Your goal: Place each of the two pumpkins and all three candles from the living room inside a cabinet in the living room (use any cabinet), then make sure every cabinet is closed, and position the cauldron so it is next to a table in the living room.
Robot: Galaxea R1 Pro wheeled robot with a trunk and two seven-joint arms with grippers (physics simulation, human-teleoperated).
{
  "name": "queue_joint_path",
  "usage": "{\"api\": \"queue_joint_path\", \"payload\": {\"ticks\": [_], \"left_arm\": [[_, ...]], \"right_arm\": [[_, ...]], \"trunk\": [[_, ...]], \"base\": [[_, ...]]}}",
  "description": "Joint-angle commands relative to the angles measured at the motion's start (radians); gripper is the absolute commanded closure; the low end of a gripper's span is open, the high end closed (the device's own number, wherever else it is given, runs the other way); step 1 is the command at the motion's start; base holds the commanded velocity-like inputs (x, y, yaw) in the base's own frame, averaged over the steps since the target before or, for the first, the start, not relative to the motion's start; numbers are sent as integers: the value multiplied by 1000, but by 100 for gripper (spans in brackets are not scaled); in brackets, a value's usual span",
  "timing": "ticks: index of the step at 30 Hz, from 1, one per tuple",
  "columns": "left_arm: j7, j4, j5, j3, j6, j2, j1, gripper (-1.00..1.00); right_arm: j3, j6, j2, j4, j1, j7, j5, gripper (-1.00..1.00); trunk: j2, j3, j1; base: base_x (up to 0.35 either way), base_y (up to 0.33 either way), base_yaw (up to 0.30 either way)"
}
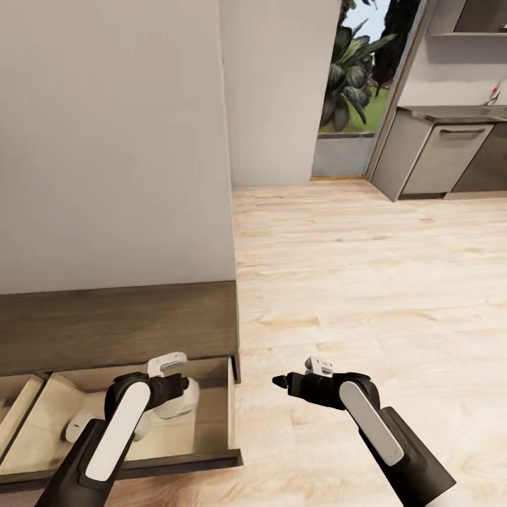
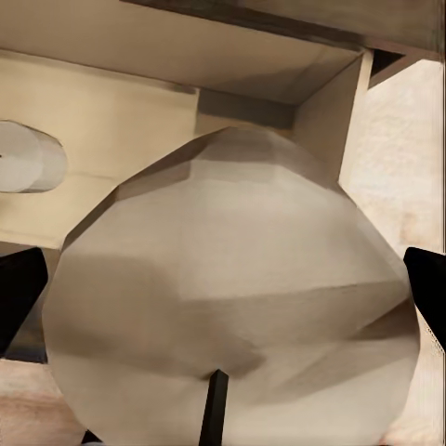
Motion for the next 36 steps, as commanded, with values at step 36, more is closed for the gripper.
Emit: {"api": "queue_joint_path", "payload": {"ticks": [36], "left_arm": [[9, 16, 10, 15, -4, 6, -1, 100]], "right_arm": [[3, -4, -1, 13, -1, -3, -8, -100]], "trunk": [[-154, -70, 84]], "base": [[6, -5, 0]]}}
